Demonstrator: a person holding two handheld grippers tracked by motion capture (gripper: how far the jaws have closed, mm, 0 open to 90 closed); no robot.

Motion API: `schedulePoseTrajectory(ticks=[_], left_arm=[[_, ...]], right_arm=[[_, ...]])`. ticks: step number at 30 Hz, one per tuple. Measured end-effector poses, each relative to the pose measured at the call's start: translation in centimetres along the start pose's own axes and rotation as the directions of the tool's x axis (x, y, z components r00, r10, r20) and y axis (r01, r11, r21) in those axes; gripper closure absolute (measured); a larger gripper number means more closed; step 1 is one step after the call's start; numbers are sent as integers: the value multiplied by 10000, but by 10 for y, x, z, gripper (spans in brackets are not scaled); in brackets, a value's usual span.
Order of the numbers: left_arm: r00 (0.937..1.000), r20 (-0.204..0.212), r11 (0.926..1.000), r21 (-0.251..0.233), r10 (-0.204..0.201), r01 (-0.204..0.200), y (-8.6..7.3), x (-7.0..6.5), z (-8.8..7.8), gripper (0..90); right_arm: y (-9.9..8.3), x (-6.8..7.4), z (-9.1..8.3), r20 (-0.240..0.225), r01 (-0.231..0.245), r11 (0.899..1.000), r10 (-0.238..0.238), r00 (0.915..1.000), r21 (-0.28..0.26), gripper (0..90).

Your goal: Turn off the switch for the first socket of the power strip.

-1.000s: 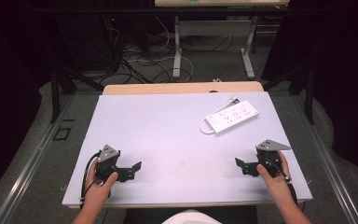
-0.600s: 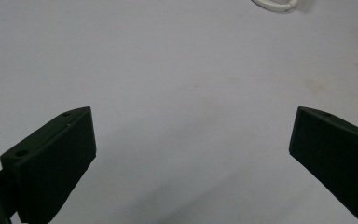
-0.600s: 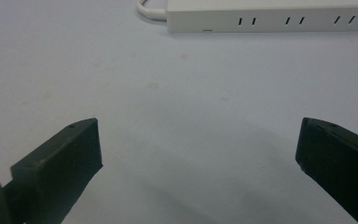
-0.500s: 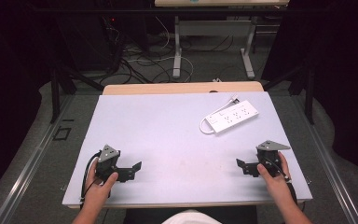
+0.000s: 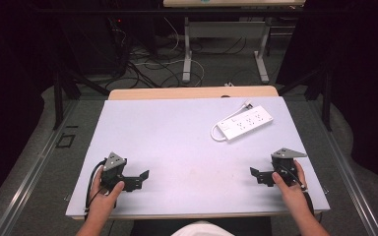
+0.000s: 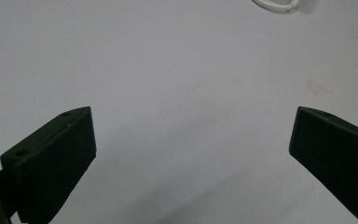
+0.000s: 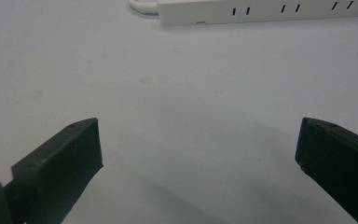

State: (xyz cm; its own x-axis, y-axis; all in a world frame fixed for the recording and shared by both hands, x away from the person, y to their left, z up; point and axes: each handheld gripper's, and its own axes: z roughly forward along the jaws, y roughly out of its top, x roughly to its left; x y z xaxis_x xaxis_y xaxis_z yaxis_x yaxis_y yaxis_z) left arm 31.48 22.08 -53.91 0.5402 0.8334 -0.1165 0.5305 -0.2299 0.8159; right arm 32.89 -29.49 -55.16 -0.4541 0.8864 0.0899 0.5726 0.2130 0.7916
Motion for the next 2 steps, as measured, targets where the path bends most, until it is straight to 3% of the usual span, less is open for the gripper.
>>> schedulePoseTrajectory(ticks=[1, 2], left_arm=[[9999, 119, 9999, 104, -86, 85, 0, 0, -1, 3], [10000, -47, 9999, -75, -68, 68, 0, 0, 1, 3]], right_arm=[[0, -1, 0, 25, 61, 10000, -61, 10000, -5, 0], [0, -1, 0, 29, 34, 10000, -34, 10000, 8, 0]])
